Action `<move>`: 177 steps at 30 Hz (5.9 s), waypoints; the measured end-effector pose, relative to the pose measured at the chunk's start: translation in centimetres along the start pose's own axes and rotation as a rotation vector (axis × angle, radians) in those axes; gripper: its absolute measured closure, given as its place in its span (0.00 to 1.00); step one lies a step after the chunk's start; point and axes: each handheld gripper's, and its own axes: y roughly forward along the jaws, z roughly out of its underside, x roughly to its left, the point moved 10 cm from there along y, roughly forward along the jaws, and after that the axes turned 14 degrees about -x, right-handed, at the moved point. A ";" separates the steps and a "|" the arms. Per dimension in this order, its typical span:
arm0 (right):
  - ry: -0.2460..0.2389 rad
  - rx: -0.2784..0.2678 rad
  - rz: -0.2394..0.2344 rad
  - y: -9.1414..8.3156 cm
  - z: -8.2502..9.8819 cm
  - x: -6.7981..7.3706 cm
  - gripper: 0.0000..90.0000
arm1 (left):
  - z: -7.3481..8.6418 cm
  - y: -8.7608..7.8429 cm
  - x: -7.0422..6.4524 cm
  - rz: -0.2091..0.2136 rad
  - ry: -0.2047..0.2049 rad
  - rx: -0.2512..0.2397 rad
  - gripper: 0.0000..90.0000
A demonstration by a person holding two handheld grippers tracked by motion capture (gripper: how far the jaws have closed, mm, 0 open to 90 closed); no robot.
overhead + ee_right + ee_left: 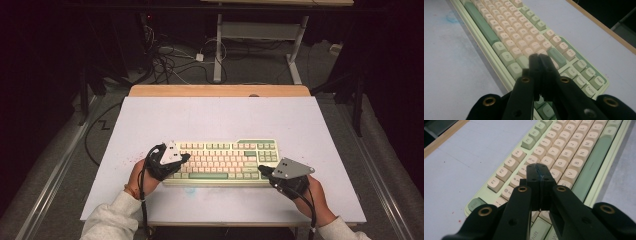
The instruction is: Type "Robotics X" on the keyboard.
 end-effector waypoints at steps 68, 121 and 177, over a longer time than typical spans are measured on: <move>0.007 0.017 -0.012 0.3 0.5 -0.1 1.00 | 1.0 1.1 -4.9 0.123 0.057 0.046 0.97; 0.018 0.026 -0.017 0.9 0.5 -0.3 1.00 | -0.6 -0.2 -3.9 0.088 0.054 -0.018 0.97; 0.017 0.138 -0.047 4.8 2.9 0.2 1.00 | 0.3 -2.9 0.4 -0.024 0.020 -0.024 0.98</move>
